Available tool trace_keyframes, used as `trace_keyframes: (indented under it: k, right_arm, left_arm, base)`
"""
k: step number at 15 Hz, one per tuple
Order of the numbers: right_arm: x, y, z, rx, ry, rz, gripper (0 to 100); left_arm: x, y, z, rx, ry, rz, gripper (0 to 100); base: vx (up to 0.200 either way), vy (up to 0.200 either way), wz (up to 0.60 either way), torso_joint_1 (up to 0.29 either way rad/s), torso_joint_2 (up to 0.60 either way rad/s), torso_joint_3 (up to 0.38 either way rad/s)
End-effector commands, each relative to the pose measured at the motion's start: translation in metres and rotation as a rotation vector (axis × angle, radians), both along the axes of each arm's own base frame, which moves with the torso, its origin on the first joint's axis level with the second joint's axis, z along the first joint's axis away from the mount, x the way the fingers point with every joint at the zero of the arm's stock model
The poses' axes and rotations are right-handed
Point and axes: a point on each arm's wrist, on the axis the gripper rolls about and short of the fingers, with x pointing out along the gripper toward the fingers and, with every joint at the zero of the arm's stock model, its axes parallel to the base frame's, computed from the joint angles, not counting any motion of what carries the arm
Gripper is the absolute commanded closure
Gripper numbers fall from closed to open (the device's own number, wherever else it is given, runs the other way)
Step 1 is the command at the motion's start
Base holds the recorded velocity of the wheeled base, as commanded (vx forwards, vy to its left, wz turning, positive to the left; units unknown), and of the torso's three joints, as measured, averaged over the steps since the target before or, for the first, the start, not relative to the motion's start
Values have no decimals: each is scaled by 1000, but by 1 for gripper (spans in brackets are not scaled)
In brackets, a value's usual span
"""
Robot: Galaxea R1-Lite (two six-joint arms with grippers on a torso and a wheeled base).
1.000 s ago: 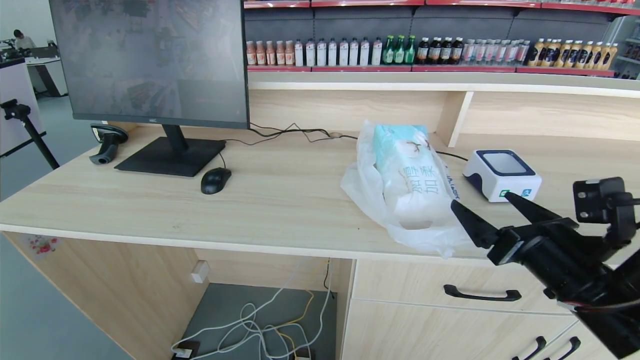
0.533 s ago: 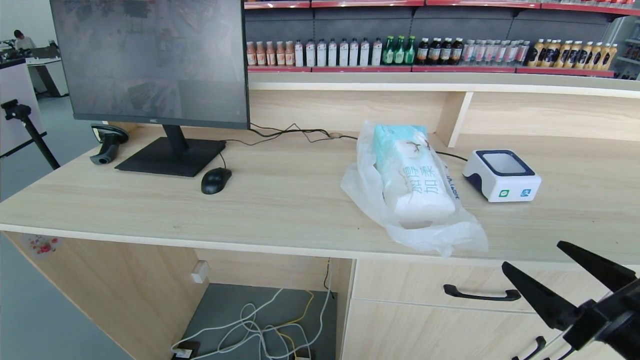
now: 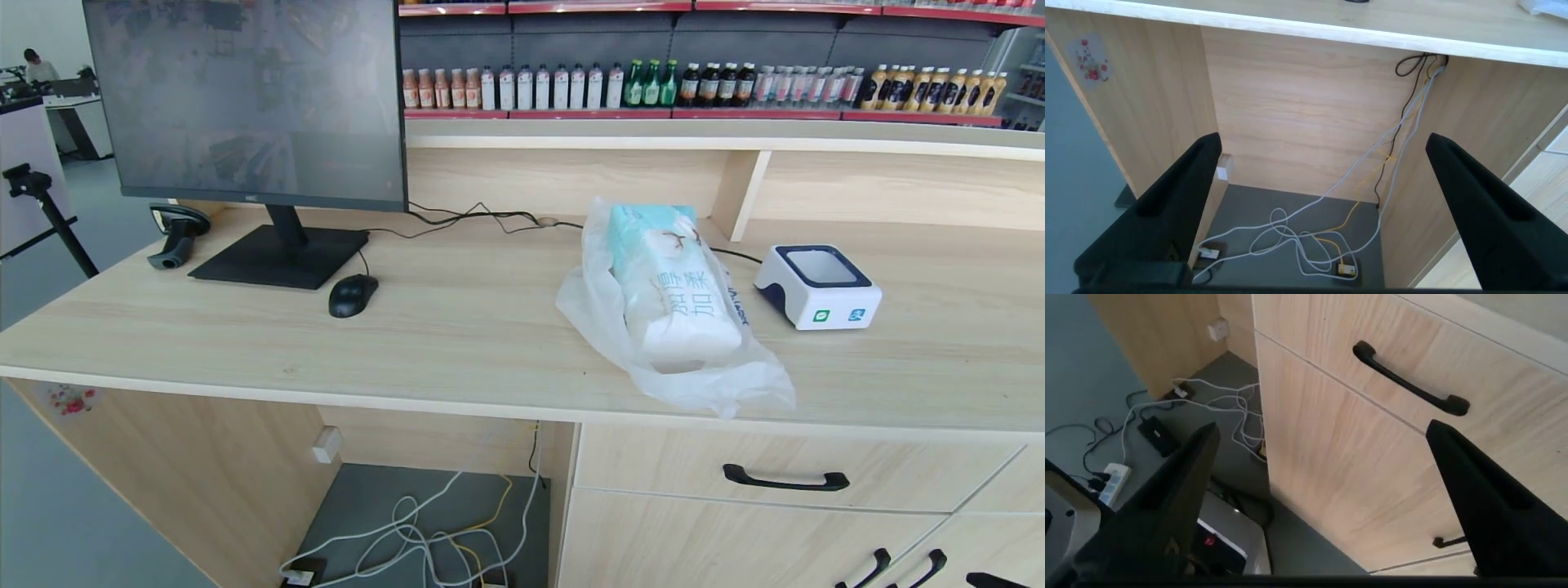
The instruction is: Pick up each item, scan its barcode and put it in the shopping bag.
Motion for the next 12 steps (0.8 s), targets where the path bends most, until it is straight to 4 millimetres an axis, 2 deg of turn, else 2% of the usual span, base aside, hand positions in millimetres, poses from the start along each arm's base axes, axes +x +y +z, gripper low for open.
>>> trace_keyframes:
  k: [1, 4, 5, 6, 7, 10, 12]
  right_arm:
    - [-21, -17, -13, 49, -67, 21, 0]
    - [-26, -20, -14, 47, -57, 25, 0]
    - [-27, -20, -15, 76, -42, 100, 0]
    - [-30, -19, -18, 119, -7, 252, 0]
    - [-30, -18, -22, 121, 13, 259, 0]
    - [-29, -16, -22, 129, 37, 65, 0]
    - [-29, -14, -22, 136, 9, -270, 0]
  left_arm:
    - [0, 0, 0, 1, 0, -1, 0]
    - [0, 0, 0, 0, 0, -1, 0]
    - [0, 0, 0, 0, 0, -1, 0]
    - [0, 0, 0, 0, 0, -1, 0]
    - [0, 0, 0, 1, 0, -1, 0]
    - [0, 0, 0, 0, 0, -1, 0]
    - [0, 0, 0, 0, 0, -1, 0]
  base:
    - [0, 0, 0, 0, 0, 0]
    - [0, 0, 0, 0, 0, 0]
    - [0, 0, 0, 0, 0, 0]
    - [0, 0, 0, 0, 0, 0]
    - [0, 0, 0, 0, 0, 0]
    - [0, 0, 0, 0, 0, 0]
    - [0, 0, 0, 0, 0, 0]
